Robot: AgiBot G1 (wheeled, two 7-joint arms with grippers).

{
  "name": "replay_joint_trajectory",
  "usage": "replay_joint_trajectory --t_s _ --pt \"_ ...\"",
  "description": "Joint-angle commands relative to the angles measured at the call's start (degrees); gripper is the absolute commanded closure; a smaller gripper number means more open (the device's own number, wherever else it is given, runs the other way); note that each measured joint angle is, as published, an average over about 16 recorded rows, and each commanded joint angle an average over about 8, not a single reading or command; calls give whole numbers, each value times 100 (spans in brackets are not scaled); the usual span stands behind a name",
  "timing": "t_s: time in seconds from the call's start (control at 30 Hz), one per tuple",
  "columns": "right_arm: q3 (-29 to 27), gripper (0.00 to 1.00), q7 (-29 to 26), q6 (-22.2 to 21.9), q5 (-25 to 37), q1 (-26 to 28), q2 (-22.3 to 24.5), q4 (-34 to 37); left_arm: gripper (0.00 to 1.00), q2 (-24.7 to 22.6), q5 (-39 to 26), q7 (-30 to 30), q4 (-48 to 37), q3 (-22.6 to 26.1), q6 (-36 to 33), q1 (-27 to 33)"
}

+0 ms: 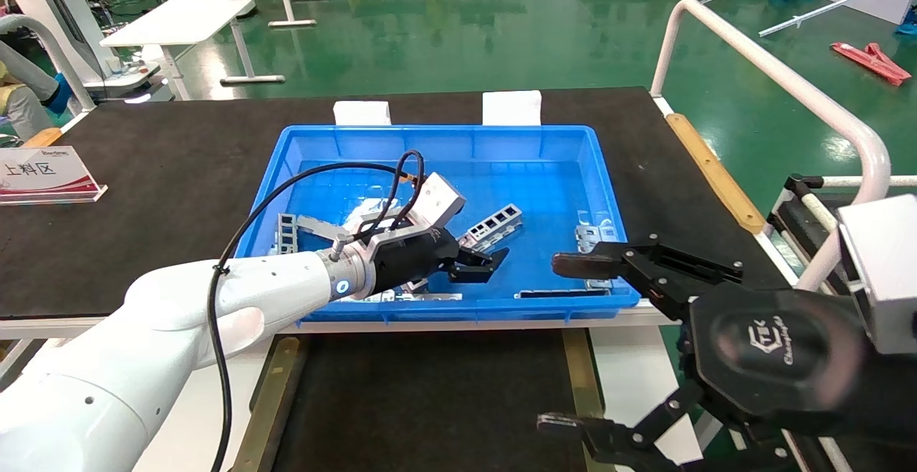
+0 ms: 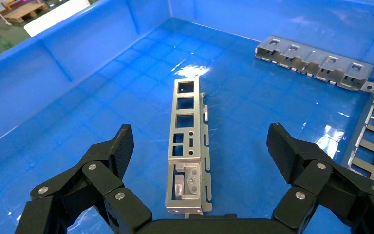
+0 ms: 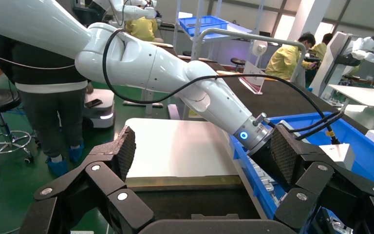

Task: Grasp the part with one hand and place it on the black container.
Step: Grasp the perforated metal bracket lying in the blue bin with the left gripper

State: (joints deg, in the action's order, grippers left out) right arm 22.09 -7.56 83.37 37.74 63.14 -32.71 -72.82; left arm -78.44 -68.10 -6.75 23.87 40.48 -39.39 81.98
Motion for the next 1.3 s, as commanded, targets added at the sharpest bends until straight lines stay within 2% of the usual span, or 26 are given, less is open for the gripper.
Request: replay_joint_trajectory --t_s 0.03,0.57,1.3 --pt "0 100 0 0 0 0 0 0 100 0 118 15 3 145 90 2" --pt "1 100 0 0 -1 0 0 0 100 18 980 -75 -70 893 596 -35" --pt "2 100 1 -1 -1 1 1 0 100 36 1895 -311 -219 1499 680 66"
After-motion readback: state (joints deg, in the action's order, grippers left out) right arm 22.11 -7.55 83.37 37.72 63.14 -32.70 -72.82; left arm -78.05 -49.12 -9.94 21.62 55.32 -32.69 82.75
